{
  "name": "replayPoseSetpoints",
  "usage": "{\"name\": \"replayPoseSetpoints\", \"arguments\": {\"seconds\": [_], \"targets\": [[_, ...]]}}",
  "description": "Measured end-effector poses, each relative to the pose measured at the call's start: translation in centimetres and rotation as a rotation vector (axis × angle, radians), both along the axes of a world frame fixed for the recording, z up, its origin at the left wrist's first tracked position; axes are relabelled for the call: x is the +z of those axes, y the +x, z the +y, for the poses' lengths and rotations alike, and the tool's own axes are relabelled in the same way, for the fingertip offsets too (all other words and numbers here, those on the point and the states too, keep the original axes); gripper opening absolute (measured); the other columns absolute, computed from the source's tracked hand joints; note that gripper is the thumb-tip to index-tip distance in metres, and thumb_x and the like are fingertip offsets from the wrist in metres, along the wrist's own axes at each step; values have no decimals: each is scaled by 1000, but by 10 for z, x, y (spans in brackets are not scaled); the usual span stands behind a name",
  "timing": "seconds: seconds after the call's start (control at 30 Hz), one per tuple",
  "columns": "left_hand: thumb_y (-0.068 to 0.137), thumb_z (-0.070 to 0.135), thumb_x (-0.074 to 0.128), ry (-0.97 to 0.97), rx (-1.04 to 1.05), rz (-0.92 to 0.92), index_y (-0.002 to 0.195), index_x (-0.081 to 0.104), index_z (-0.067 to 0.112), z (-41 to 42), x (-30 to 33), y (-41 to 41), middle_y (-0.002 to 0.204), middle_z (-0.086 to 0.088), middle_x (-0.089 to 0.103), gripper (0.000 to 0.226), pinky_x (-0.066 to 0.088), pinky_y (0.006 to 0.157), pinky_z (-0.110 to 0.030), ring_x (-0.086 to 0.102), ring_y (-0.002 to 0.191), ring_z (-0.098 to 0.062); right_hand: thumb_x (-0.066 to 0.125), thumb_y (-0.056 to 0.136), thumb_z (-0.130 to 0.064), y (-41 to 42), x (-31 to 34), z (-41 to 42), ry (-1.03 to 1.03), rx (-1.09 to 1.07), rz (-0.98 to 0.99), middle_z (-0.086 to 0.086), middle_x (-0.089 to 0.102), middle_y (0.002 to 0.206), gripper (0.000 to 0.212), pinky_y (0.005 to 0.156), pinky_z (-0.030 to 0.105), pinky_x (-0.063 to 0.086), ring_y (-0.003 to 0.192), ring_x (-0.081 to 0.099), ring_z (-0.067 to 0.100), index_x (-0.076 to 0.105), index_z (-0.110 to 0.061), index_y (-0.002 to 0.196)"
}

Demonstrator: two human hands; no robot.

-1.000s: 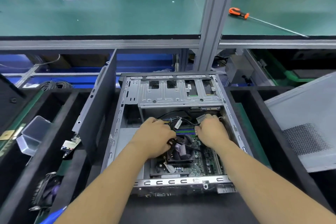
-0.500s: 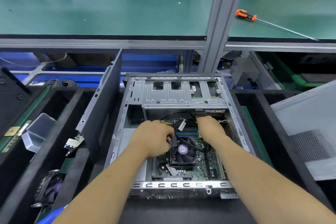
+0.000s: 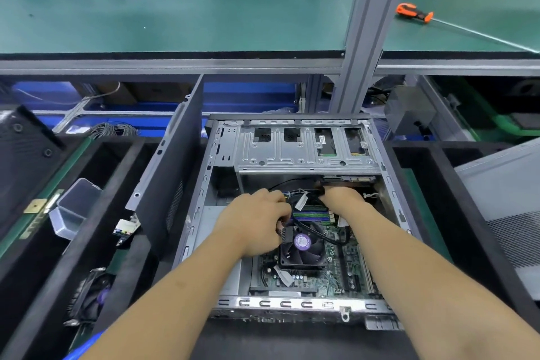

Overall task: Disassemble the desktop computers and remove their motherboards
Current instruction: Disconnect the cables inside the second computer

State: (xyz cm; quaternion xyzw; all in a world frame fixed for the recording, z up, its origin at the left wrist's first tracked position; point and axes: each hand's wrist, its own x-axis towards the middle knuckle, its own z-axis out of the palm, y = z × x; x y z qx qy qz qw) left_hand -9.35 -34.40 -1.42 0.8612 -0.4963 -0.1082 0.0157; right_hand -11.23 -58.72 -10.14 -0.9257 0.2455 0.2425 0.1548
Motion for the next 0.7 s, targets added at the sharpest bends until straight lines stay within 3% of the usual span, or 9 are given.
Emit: {"name": "replayPoseSetpoints", "arguments": {"seconds": [0.17,0.37,0.5,0.7], "targets": [[82,35,49,80,-52,-36,133,51,41,3,3,2,135,19,52,51,47,91,-35,51,121,-14,41,104,-18,1,-12,8,-26,-6,-92,16,65,119,26,86,38,48,108,61,34,58,-9,122],[85,49,51,156,-20,-39,140,47,53,10,5,6,122,11,68,55,40,88,-33,58,116,-17,39,104,-14,5,-17,20,-18,57,-137,13,59,133,35,97,41,49,120,57,32,51,-14,137],[85,45,51,148,4,-45,139,48,53,16,6,10,119,10,69,55,38,89,-33,60,113,-16,41,101,-10,8,-21,27,-35,76,-176,13,62,131,41,87,38,52,115,60,32,48,-16,141],[87,41,51,111,33,-50,135,53,51,28,4,15,114,13,70,49,33,85,-32,61,108,-14,40,100,-9,11,-22,37,-90,106,-213,11,61,133,53,72,30,43,111,61,31,38,-24,150]]}}
